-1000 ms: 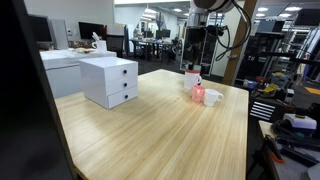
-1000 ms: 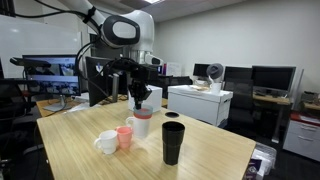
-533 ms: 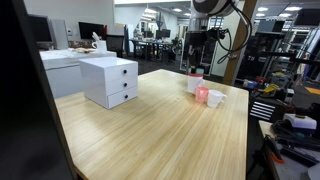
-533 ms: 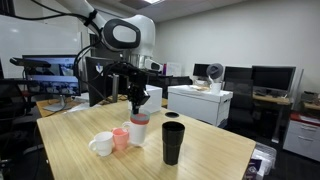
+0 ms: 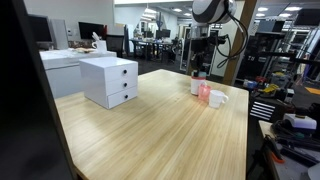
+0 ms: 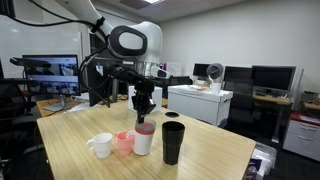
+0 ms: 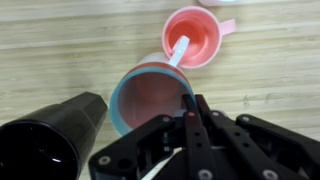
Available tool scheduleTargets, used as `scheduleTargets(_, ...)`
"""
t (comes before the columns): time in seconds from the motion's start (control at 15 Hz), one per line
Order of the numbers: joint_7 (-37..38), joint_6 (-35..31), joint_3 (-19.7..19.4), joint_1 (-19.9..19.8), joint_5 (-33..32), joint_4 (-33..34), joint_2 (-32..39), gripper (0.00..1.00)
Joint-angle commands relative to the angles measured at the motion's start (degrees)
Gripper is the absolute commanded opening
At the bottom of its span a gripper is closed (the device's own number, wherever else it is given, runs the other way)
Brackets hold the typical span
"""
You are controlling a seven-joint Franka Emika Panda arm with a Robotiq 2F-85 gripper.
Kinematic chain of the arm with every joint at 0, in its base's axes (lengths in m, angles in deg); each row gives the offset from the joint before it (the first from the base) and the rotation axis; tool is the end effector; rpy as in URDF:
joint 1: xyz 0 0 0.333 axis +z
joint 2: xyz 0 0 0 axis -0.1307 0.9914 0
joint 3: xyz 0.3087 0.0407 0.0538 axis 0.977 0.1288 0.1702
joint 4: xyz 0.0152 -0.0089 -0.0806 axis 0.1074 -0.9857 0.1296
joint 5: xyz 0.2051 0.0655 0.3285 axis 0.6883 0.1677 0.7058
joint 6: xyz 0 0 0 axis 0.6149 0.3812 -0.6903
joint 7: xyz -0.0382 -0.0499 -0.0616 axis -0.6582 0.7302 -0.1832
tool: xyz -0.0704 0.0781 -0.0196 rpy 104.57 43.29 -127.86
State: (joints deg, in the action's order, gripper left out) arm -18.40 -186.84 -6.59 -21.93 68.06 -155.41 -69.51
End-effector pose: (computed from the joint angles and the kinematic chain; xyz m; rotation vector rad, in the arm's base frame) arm 0.4938 -0.2652 0.3279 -3.1002 0.3314 0.1658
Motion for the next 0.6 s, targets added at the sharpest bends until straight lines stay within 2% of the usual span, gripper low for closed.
scheduleTargets(0.0, 1.8, -2.8, 0.4, -0.4, -1.2, 0.7, 0.4, 0.04)
scheduleTargets(0.53, 0.9, -5.2, 1.9, -0.1, 1.0, 2.3, -2.4, 0.04)
